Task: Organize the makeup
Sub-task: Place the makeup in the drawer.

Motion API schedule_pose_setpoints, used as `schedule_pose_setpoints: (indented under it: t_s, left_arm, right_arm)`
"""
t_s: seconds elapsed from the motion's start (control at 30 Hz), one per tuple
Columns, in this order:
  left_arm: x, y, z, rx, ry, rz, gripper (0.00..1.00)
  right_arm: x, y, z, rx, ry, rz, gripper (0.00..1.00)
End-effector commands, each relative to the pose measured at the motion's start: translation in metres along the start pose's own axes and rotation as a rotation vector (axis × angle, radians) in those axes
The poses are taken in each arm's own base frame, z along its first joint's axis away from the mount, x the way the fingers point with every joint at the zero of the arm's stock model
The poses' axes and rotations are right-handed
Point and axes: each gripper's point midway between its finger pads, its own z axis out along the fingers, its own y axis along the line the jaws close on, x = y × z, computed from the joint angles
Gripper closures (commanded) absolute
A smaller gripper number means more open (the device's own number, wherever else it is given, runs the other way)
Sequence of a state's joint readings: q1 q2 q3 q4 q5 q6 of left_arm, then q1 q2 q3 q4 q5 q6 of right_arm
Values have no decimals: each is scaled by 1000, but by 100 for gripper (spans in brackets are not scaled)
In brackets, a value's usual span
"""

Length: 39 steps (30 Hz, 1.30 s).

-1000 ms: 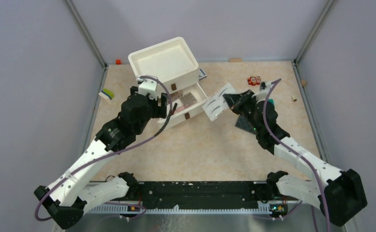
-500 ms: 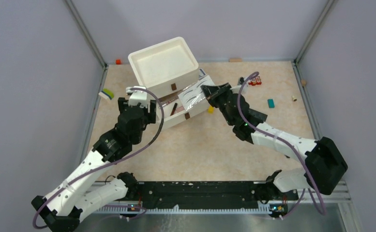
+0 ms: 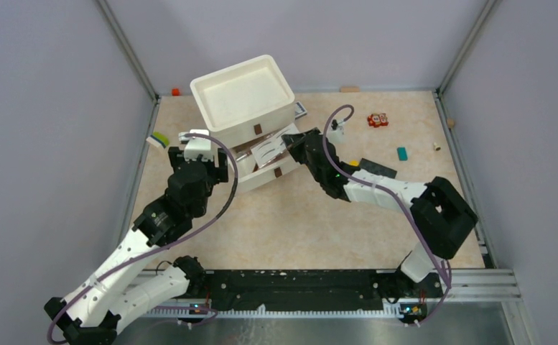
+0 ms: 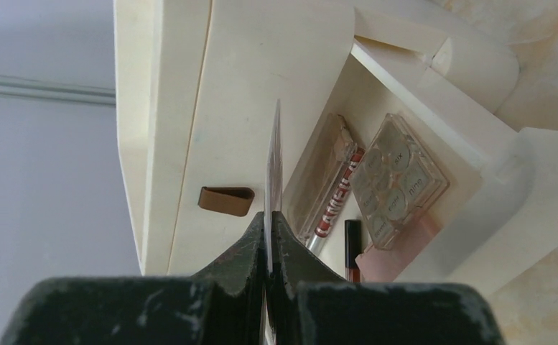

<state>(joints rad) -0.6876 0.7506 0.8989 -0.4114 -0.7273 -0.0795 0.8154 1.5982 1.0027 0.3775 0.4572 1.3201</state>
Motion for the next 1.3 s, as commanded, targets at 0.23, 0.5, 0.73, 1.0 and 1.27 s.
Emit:
schedule_pose_setpoints:
  t_s: [0.23,0.5,0.73,1.0,1.27]
  left_arm:
    - [-4,-2,2,5,-24,-32,13]
    - [-2,-5,5,8,-11,-25,13]
    - [-1,-6,5,13,-7,-23,13]
    - [0,-7,6,15,-6,-20,12]
    - [0,-7,6,18,-5,-21,12]
  right_arm:
    - [24,25,28,-67,19,67,100]
    - [26,32,33,-86,20,18,68]
    - [21,38,26,-96,18,-22,53]
    - [-22,33,6,-27,-131,-157,46]
    - [-59,39,-4,71,-221,-442,39]
